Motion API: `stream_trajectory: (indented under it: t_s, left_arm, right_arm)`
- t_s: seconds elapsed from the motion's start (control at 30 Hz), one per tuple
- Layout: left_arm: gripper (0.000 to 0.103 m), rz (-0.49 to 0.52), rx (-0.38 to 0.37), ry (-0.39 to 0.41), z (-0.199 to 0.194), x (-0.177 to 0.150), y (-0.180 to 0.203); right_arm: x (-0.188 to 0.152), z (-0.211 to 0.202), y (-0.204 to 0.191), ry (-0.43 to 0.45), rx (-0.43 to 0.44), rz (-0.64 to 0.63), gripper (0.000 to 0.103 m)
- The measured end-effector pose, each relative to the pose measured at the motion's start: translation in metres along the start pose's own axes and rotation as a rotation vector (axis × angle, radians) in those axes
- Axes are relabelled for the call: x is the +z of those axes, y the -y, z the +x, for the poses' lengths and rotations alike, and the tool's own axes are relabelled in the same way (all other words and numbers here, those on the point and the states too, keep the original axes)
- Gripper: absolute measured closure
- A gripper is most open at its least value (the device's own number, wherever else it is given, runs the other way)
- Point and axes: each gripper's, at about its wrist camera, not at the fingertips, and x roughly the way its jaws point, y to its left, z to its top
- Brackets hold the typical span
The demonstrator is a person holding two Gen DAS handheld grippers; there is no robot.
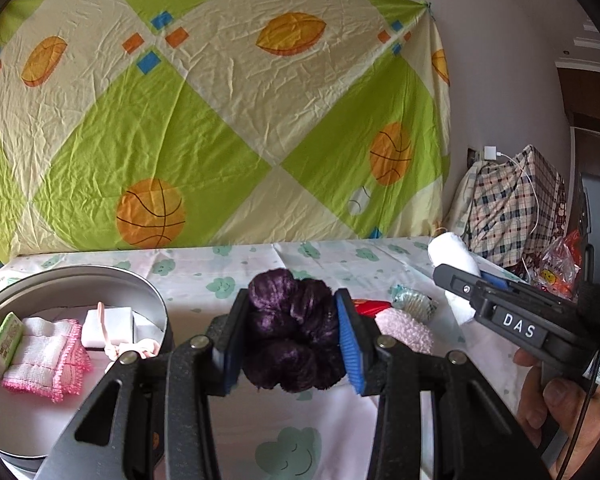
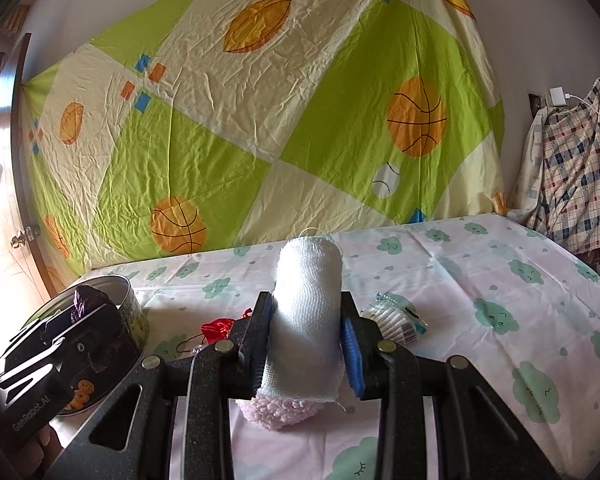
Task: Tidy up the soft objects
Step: 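Carry the scrunchie with the left tool toward the tin while the right tool carries the towel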
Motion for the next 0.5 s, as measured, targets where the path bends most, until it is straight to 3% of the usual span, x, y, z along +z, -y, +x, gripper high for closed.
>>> stream_trajectory:
  t_s: [0.5]
  left_arm:
    - [0.063, -0.029, 0.071, 0.041, -0.010, 0.000, -0.021]
  right_arm:
    - [0.000, -0.005, -0.026, 0.080, -0.032, -0.065, 0.068]
